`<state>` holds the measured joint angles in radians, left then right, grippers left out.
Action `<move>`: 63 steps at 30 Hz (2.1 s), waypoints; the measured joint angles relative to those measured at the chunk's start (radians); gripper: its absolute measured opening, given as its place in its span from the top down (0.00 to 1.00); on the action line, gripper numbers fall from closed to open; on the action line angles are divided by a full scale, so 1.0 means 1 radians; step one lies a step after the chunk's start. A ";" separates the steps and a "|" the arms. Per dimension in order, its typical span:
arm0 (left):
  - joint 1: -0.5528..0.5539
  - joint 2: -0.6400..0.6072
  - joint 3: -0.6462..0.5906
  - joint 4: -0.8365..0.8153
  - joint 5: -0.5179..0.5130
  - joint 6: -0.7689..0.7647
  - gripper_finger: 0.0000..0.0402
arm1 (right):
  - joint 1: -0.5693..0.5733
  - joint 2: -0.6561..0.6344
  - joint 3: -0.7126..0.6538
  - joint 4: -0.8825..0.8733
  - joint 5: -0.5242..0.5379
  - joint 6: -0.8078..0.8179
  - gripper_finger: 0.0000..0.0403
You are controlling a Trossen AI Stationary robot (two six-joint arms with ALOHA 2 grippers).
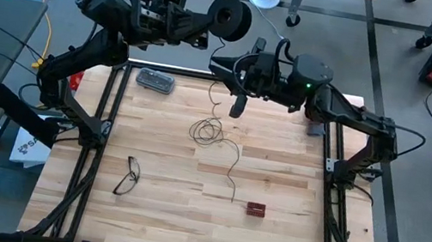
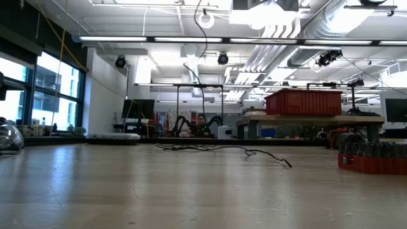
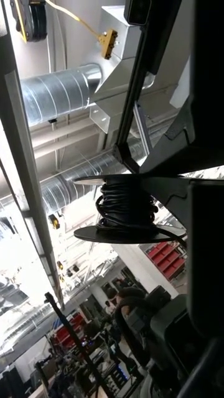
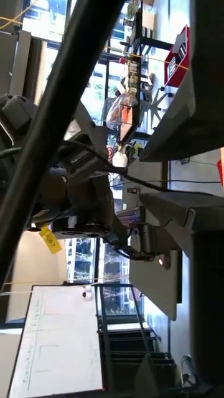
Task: Coil cords
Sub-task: Uncoil the black wire from the spool
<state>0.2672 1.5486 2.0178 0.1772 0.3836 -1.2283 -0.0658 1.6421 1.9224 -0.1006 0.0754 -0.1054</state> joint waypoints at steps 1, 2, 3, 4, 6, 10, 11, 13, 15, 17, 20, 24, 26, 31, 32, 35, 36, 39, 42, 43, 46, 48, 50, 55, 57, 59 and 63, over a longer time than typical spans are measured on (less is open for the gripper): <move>0.000 0.000 0.000 0.000 0.000 0.000 1.00 | 0.000 0.000 0.000 0.000 0.000 0.001 0.80; 0.000 0.000 0.000 0.000 0.000 0.000 1.00 | 0.000 0.000 0.000 -0.001 0.000 0.002 0.80; 0.000 0.000 0.000 0.000 0.000 0.001 1.00 | 0.000 0.000 0.000 -0.005 0.000 0.005 0.80; 0.000 0.000 0.000 0.000 0.000 0.001 1.00 | 0.000 0.000 0.000 -0.008 0.000 0.013 0.80; 0.000 0.000 0.000 0.000 0.000 0.001 1.00 | 0.001 0.000 0.000 -0.017 -0.003 0.037 0.79; 0.000 0.000 0.000 0.000 0.000 0.001 1.00 | 0.001 0.000 0.000 -0.023 -0.009 0.036 0.77; 0.000 0.000 0.000 0.000 0.000 0.001 1.00 | 0.001 0.000 0.000 -0.022 -0.010 0.031 0.77; 0.000 0.000 0.000 0.000 0.000 0.001 1.00 | 0.001 0.000 0.000 -0.022 -0.010 0.027 0.77; 0.000 0.000 0.000 0.000 -0.001 0.001 1.00 | 0.001 0.000 0.000 -0.023 -0.023 0.027 0.78; 0.000 0.000 0.000 0.000 -0.001 0.001 1.00 | 0.001 0.000 0.000 -0.022 -0.027 0.027 0.80; 0.000 0.000 0.000 0.000 -0.001 0.001 1.00 | 0.001 0.000 0.000 -0.022 -0.027 0.043 0.81; 0.000 0.000 0.000 0.000 -0.001 0.001 1.00 | 0.001 0.000 0.000 -0.024 -0.027 0.056 0.82; 0.000 0.000 0.000 0.000 -0.001 0.001 1.00 | 0.001 0.000 0.000 -0.024 -0.028 0.046 0.82; 0.000 0.000 0.000 0.000 -0.001 0.001 1.00 | 0.001 0.000 0.000 -0.027 -0.037 0.040 0.85; 0.000 0.000 0.000 0.000 -0.001 0.001 1.00 | 0.001 0.000 0.000 -0.028 -0.044 0.041 0.86; 0.000 0.000 0.000 0.000 -0.001 0.001 1.00 | 0.001 0.005 0.000 -0.030 -0.051 0.045 0.90; 0.000 0.000 0.000 0.000 -0.001 0.001 1.00 | 0.001 0.006 0.000 -0.031 -0.053 0.045 0.91; 0.000 0.000 0.000 0.000 -0.001 0.001 1.00 | 0.001 0.011 0.000 -0.029 -0.067 0.052 0.95; 0.000 0.000 0.000 0.000 -0.001 0.001 1.00 | 0.001 0.014 0.000 -0.031 -0.071 0.053 0.99; 0.000 0.000 0.000 0.000 -0.001 0.001 1.00 | 0.001 0.014 0.000 -0.031 -0.071 0.053 0.99; 0.000 0.000 0.000 0.001 -0.001 0.001 1.00 | 0.001 0.013 0.000 -0.030 -0.055 0.037 0.99; 0.000 -0.001 0.000 0.005 -0.001 -0.011 1.00 | 0.001 0.010 0.000 -0.030 -0.050 0.028 1.00; -0.005 -0.003 0.000 0.006 -0.001 -0.054 1.00 | 0.001 0.008 0.000 -0.030 -0.050 0.027 1.00; -0.057 0.001 0.000 0.000 0.006 -0.189 1.00 | 0.001 0.007 0.000 -0.045 -0.019 0.004 1.00; -0.074 0.002 0.000 -0.004 0.028 -0.200 1.00 | -0.001 0.002 0.000 -0.045 -0.016 -0.010 1.00; -0.094 -0.004 -0.001 -0.010 0.036 -0.190 1.00 | -0.008 -0.006 0.000 -0.041 -0.015 -0.031 1.00; -0.135 -0.009 0.001 -0.075 0.051 -0.206 1.00 | -0.042 -0.015 0.003 -0.035 0.008 -0.068 1.00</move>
<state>0.1323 1.5394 2.0186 0.1020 0.4347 -1.4344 -0.1074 1.6266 1.9251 -0.1354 0.0839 -0.1732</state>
